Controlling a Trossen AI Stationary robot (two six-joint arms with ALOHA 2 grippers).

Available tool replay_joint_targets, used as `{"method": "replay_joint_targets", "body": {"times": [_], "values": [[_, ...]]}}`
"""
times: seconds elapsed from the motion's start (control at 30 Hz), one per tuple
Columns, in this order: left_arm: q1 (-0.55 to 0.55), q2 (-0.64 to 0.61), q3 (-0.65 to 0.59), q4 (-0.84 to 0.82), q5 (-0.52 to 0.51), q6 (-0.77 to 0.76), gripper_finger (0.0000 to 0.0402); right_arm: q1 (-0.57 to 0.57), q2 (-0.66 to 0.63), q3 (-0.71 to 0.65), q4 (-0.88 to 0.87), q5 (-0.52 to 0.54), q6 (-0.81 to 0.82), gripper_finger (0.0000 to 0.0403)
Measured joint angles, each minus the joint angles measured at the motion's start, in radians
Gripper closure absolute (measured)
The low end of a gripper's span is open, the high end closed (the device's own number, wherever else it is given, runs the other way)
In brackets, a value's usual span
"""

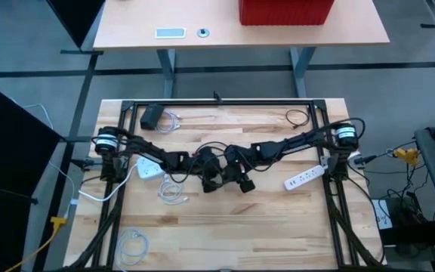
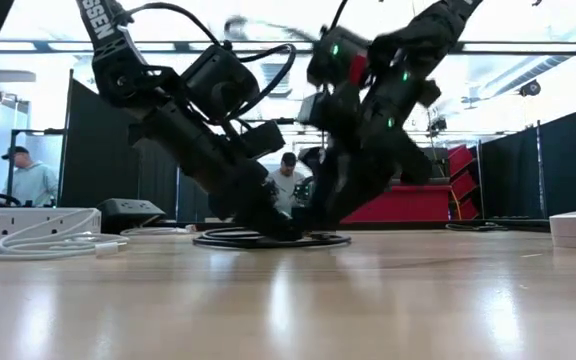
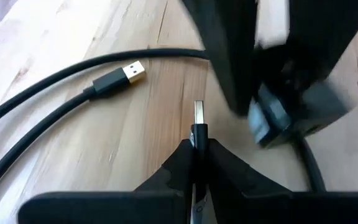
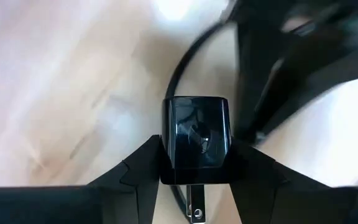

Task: Insert USB
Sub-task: Insert the bottom black charger cable into the black charger adapter

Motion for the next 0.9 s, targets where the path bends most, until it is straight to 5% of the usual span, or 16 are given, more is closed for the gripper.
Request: {"method": "replay_joint_targets", "body": {"times": [0.23,0.43,0.9], "values": [[-0.035,-0.102,-0.011,-0.091,-0.011,0.029,0.0379,0.004,-0.179,-0.002,-0.192,0.114,0.027,0.0257],[-0.096,-0.238,-0.029,-0.077,-0.012,0.1,0.0379,0.011,-0.341,-0.062,-0.156,0.158,0.02,0.0257],[-0.198,-0.448,-0.196,0.322,0.076,0.36,0.0379,0.153,-0.455,-0.171,0.113,0.173,-0.056,0.0257]]}}
